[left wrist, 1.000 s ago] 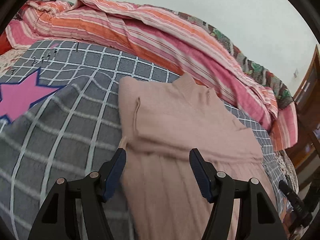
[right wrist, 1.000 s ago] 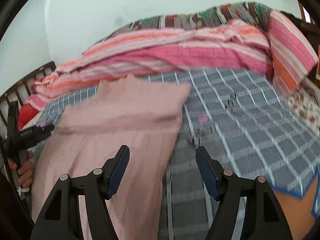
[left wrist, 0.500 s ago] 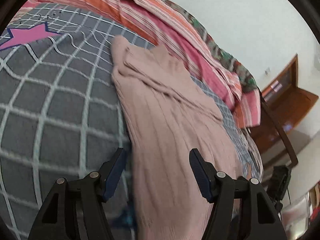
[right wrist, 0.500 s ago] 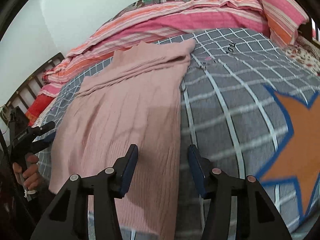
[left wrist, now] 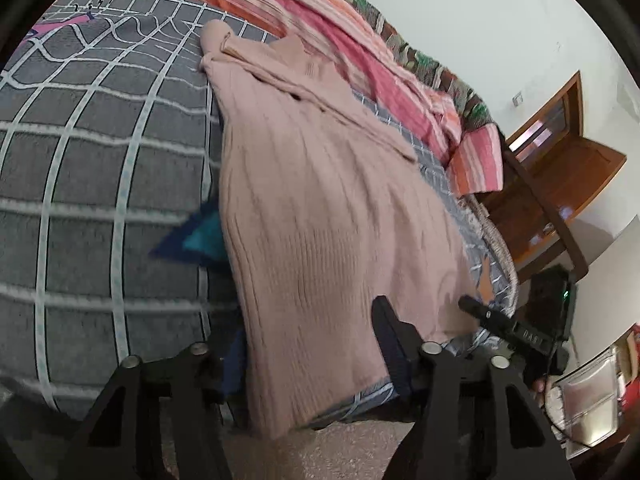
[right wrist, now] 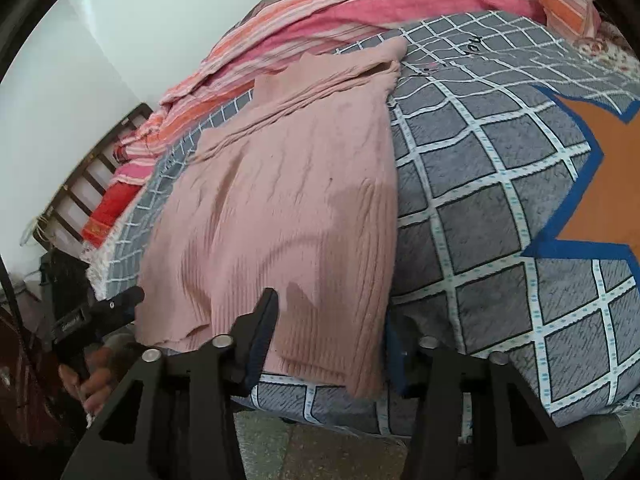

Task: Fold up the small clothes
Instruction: 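Move both tools toward the sweater hem, then close both tools on the sweater hem edge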

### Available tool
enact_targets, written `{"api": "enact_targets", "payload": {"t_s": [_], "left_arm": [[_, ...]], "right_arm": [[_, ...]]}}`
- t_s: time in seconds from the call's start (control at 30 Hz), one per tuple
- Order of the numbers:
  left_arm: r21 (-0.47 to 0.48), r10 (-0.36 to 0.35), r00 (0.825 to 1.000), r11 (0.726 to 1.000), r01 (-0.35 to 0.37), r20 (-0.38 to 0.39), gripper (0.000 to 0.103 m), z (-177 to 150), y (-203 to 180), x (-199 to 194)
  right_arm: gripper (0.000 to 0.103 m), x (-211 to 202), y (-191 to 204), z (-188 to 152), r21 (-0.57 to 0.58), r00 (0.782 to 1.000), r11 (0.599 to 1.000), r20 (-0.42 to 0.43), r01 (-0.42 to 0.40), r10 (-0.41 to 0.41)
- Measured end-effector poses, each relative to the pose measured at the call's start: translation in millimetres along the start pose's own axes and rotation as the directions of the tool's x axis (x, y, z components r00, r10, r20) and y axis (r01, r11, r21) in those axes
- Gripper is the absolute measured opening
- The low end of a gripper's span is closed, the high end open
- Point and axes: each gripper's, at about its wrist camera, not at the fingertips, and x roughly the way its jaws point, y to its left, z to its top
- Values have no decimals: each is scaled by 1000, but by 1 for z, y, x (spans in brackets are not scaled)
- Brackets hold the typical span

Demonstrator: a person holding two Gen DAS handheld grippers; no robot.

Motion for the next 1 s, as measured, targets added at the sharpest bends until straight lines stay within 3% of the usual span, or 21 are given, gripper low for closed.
{"api": "enact_targets", "payload": {"t_s": [0.07, 0.17, 0.23, 0.27, 0.3, 0.33, 0.37, 0.43, 0.6, 0.83, 0.93, 1.0], "left_arm": [[-4, 13, 1000, 1000, -13, 5, 33, -4, -3, 1], [-42, 74, 997, 996, -73, 5, 6, -8, -2, 7], [-63, 123, 989, 991, -118, 85, 6, -10, -1, -6], [-67, 122, 981, 991, -113, 149, 6, -9, 0, -23], [-72, 117, 980, 992, -106, 160, 6, -7, 2, -32], [-80, 126, 979, 990, -115, 158, 6, -5, 4, -38], [-89, 162, 974, 985, -150, 159, 6, -5, 8, -42], [-88, 170, 979, 983, -160, 117, 6, -7, 11, -37], [-108, 124, 992, 987, -120, 27, 7, -15, 13, -22], [-66, 71, 997, 995, -71, 7, 32, -25, 2, -18], [-64, 93, 996, 994, -93, 12, 30, -22, -3, -13], [-77, 108, 994, 991, -108, -1, 21, -19, 0, -13]], "right_arm": [[14, 4, 5, 0, -6, 999, 999, -11, 33, -33], [6, 3, 10, -1, -14, 998, 998, 18, 64, -63], [5, -12, 10, 0, -26, 991, 994, 87, 104, -101], [5, -26, 4, 1, -7, 981, 991, 147, 132, -130], [4, -33, -2, 2, 14, 979, 993, 164, 119, -120], [4, -41, -12, 4, 41, 984, 996, 155, 78, -83], [4, -43, -18, 5, 54, 986, 995, 143, 78, -85], [4, -40, -16, 4, 23, 987, 993, 113, 114, -116], [8, -22, -6, 0, 6, 989, 991, 66, 134, -134], [19, -14, -20, -8, 64, 997, 995, 9, 70, -71], [18, -9, -18, -8, 75, 999, 996, -8, 51, -50], [5, -7, -14, -5, 54, 999, 997, -13, 51, -51]]}}
